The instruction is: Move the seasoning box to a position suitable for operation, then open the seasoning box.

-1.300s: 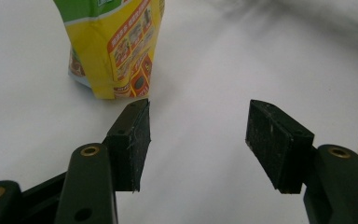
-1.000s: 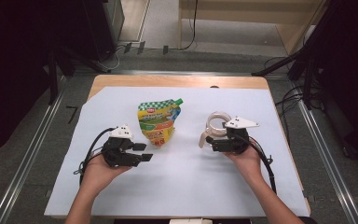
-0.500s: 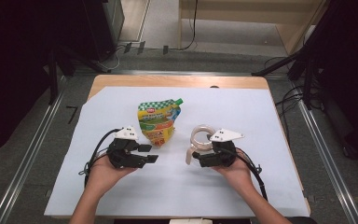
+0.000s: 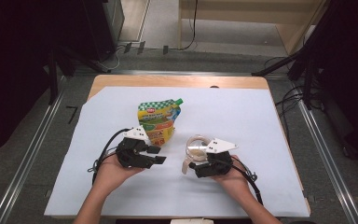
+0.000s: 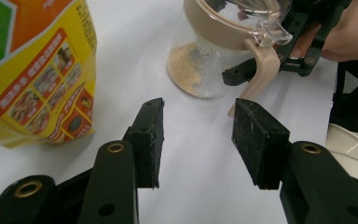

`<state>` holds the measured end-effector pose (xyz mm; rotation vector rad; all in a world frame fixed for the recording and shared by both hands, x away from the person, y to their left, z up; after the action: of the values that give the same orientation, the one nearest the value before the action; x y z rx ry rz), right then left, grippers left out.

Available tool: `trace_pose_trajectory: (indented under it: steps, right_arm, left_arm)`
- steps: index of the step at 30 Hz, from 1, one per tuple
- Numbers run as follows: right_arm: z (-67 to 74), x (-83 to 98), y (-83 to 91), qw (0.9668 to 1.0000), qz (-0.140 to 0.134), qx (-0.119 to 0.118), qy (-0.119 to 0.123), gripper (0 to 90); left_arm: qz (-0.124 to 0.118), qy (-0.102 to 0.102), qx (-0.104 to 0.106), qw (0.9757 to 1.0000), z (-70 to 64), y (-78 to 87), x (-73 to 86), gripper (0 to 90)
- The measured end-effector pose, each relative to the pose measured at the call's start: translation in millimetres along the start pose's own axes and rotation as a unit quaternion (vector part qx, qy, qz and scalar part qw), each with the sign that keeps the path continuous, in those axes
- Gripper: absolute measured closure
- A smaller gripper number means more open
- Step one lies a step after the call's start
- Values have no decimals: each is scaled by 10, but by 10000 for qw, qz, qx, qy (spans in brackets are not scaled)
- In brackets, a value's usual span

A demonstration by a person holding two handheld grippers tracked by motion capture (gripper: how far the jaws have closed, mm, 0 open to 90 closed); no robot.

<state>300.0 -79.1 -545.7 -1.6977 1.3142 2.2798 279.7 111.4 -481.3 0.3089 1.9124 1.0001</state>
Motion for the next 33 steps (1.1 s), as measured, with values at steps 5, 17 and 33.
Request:
trace_pose_trajectory:
  steps: [5,17,33]
  right_arm:
    - [10,26,13,10000,56,6,-24,112]
    - [-6,91,273,9994,207,-172,-202,144]
    - [-98,186,711,9988,209,-346,-280,465]
  left_arm:
    - [44,-86,58,9999,-18,-54,-36,554]
    - [82,-192,141,9997,-44,-125,-71,547]
    - [59,-27,529,9986,-142,-205,-96,703]
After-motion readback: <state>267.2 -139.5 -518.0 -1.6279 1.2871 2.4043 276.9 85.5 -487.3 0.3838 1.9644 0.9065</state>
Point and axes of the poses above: each handheld gripper's, and its own axes: y roughly backward along the jaws, x roughly out of its underside, z roughly to its left, the point moved 7 cm from there along -y, roughly forward along the jaws, and after that the axes turned 5 degrees about z, right-handed, at the moved point
